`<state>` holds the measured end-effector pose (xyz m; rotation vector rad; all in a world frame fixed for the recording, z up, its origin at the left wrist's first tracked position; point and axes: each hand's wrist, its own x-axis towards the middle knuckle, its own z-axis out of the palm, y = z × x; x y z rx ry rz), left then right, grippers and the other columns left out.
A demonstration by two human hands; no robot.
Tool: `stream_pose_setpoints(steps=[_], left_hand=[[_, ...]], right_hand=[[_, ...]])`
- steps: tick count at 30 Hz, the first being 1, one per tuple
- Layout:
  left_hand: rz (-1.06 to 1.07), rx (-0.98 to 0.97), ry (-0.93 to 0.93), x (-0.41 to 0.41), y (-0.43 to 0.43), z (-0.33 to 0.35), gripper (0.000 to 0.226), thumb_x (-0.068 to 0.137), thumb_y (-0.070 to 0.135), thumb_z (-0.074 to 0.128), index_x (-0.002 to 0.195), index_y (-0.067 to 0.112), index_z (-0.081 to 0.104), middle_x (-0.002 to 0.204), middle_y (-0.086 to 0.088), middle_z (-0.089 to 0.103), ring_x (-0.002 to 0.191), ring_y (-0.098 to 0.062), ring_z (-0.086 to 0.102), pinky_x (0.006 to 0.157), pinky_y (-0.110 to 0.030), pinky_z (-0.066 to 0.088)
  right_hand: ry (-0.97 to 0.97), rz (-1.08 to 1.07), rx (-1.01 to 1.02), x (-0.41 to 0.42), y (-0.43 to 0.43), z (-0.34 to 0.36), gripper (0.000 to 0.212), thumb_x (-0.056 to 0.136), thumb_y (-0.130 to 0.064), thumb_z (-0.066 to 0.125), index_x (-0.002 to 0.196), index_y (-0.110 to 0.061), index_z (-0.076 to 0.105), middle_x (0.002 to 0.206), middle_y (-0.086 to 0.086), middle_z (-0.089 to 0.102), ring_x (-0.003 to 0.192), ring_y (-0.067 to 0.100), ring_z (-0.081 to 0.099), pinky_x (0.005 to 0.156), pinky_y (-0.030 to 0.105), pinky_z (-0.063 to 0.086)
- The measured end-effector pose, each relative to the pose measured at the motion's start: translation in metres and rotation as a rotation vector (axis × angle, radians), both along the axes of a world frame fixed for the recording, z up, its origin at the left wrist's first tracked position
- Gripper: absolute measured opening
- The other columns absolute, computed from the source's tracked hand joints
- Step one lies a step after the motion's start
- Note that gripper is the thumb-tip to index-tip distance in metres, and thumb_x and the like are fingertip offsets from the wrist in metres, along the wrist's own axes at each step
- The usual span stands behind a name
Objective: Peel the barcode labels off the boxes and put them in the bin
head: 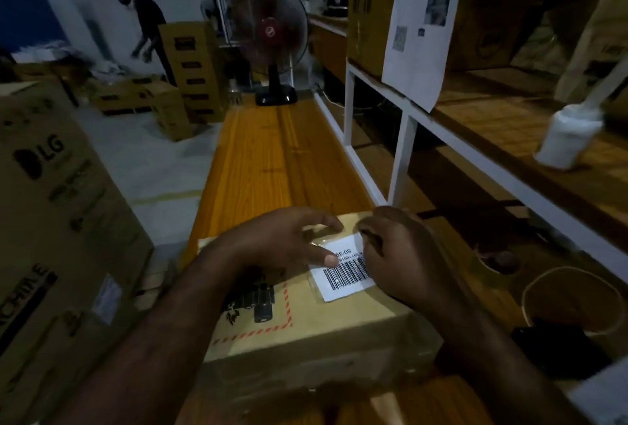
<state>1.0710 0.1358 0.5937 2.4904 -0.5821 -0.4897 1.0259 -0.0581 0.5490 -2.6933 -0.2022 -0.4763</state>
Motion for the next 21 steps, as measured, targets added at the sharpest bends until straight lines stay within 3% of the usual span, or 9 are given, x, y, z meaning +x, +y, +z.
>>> stream_pose_setpoints(steps=[8, 12, 16, 18, 21], left_hand=[[0.068, -0.167, -0.004, -0.002, 0.005, -0.012, 0.031, 0.082, 0.04, 0.076, 0.111, 0.041, 0.065, 0.112, 0.024, 0.058, 0.095, 0.007, 0.059, 0.068, -0.013, 0.05], [0.08, -0.201, -0.001, -0.004, 0.005, -0.012, 0.025, 0.082, 0.037, 0.076, 0.106, 0.04, 0.067, 0.115, 0.019, 0.06, 0.099, 0.0, 0.062, 0.081, -0.028, 0.058], [0.074, -0.184, 0.006, -0.004, 0.004, -0.01, 0.025, 0.083, 0.037, 0.075, 0.106, 0.042, 0.066, 0.121, 0.017, 0.057, 0.106, -0.004, 0.06, 0.088, -0.036, 0.057], [0.079, -0.198, 0.027, -0.004, 0.004, -0.011, 0.025, 0.084, 0.035, 0.075, 0.106, 0.041, 0.066, 0.121, 0.016, 0.058, 0.103, -0.004, 0.062, 0.085, -0.034, 0.059], [0.081, -0.234, 0.073, -0.004, 0.004, -0.011, 0.024, 0.085, 0.029, 0.075, 0.107, 0.035, 0.066, 0.117, 0.012, 0.062, 0.098, -0.006, 0.067, 0.079, -0.032, 0.061]], right_hand=[[-0.027, 0.172, 0.149, 0.012, -0.007, 0.0, 0.016, 0.084, -0.026, 0.049, 0.082, -0.021, 0.064, 0.085, -0.005, 0.063, 0.082, 0.013, 0.061, 0.063, 0.038, 0.053], [0.006, 0.214, 0.208, 0.012, -0.006, 0.007, 0.013, 0.092, -0.027, 0.055, 0.087, -0.022, 0.066, 0.089, -0.007, 0.067, 0.08, 0.009, 0.067, 0.062, 0.023, 0.052], [0.013, 0.161, 0.225, 0.013, 0.001, 0.005, 0.023, 0.091, -0.02, 0.06, 0.113, -0.02, 0.068, 0.109, -0.002, 0.07, 0.089, 0.012, 0.069, 0.074, 0.032, 0.059], [-0.059, 0.168, 0.144, 0.014, 0.002, 0.003, 0.022, 0.088, -0.02, 0.06, 0.106, -0.015, 0.072, 0.104, 0.002, 0.072, 0.086, 0.015, 0.07, 0.072, 0.034, 0.06], [-0.08, 0.197, 0.146, 0.015, -0.002, 0.001, 0.025, 0.081, -0.024, 0.052, 0.09, -0.013, 0.072, 0.091, 0.002, 0.07, 0.077, 0.012, 0.068, 0.057, 0.03, 0.058]])
